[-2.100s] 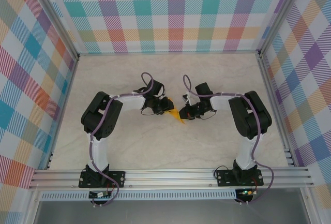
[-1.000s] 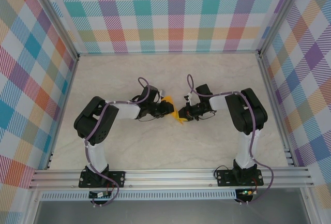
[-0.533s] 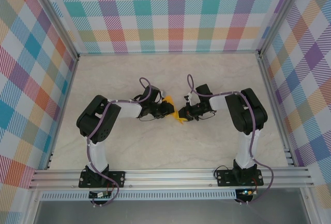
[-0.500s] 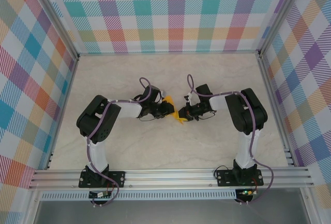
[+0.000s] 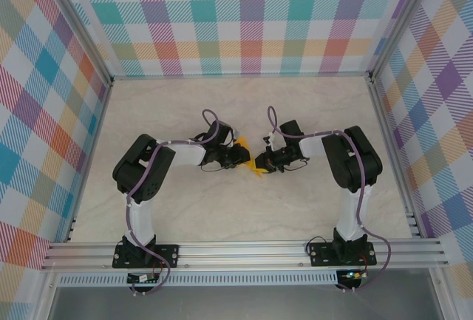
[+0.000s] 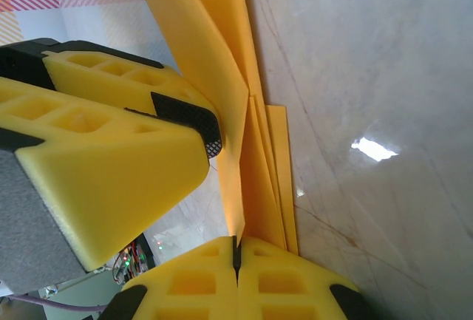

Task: Fold a paper plane with a square sheet of paper (pick it up from the middle)
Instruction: Fold the wing for the fifth time at the center of the table.

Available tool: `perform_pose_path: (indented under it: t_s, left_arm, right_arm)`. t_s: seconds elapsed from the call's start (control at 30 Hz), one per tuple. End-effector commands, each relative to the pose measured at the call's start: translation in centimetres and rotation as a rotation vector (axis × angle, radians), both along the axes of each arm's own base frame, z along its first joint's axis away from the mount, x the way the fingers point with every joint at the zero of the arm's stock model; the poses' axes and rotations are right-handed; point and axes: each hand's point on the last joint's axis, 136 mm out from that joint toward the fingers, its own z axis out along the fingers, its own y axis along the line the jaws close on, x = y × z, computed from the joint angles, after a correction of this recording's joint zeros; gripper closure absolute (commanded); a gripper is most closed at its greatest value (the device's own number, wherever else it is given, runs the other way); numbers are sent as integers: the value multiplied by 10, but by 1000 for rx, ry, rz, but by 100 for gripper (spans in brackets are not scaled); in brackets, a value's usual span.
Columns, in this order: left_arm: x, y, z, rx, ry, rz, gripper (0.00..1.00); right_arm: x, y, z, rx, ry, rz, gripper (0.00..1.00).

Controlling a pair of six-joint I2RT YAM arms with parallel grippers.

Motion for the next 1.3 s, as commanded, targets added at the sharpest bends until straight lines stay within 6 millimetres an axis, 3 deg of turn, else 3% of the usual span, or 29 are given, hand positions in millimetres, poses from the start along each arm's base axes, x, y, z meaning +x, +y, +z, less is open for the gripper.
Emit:
perform_pose_path:
  t_s: [0.0,0.43,0.63,0.97,1.27]
  left_arm:
    - [-7,0,-18,65,40,-9,79]
    - [-11,7,-30,119,90,8,80]
    - [-11,8,-33,129,103,16,80]
    - [-12,10,-36,145,123,31,81]
    - [-10,11,-34,155,124,39,82]
  right_arm:
    - [-3,-8,-11,-38,41,-19,100]
    - [-6,-31,23,-175,-67,-105,77]
    - [-12,-26,38,-256,-158,-73,79]
    - [-15,9,22,-317,-148,10,91]
    - [-15,-7,0,-448,-104,-16,94]
